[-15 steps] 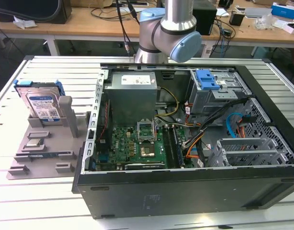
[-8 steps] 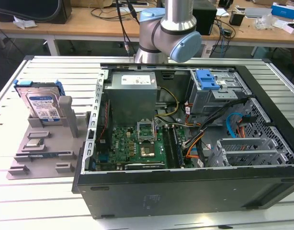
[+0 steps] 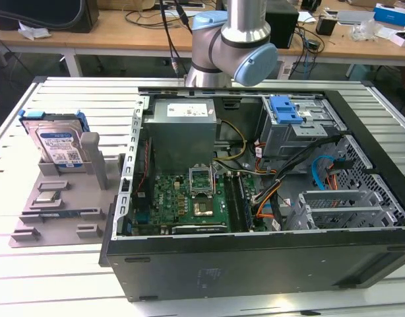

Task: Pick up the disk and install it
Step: 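Pick up the disk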

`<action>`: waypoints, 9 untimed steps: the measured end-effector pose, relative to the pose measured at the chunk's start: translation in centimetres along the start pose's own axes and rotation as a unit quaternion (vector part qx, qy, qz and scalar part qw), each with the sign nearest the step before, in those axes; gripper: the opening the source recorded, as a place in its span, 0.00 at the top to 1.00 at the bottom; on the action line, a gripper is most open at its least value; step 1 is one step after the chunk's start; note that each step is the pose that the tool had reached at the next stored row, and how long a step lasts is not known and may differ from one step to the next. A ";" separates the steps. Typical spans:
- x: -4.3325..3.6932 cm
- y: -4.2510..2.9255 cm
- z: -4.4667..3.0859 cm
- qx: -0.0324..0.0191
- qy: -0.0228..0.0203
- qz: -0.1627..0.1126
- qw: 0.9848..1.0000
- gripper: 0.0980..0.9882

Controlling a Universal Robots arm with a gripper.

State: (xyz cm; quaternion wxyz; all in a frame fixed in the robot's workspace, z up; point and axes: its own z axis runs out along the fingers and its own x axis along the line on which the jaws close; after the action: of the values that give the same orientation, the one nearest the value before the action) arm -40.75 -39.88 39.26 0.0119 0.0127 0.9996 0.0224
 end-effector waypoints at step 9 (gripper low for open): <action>-0.01 0.00 0.00 -0.003 0.006 -0.123 0.992 1.00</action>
State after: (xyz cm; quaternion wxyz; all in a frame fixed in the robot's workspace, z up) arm -40.74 -39.88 39.27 0.0091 -0.1100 0.9936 0.0237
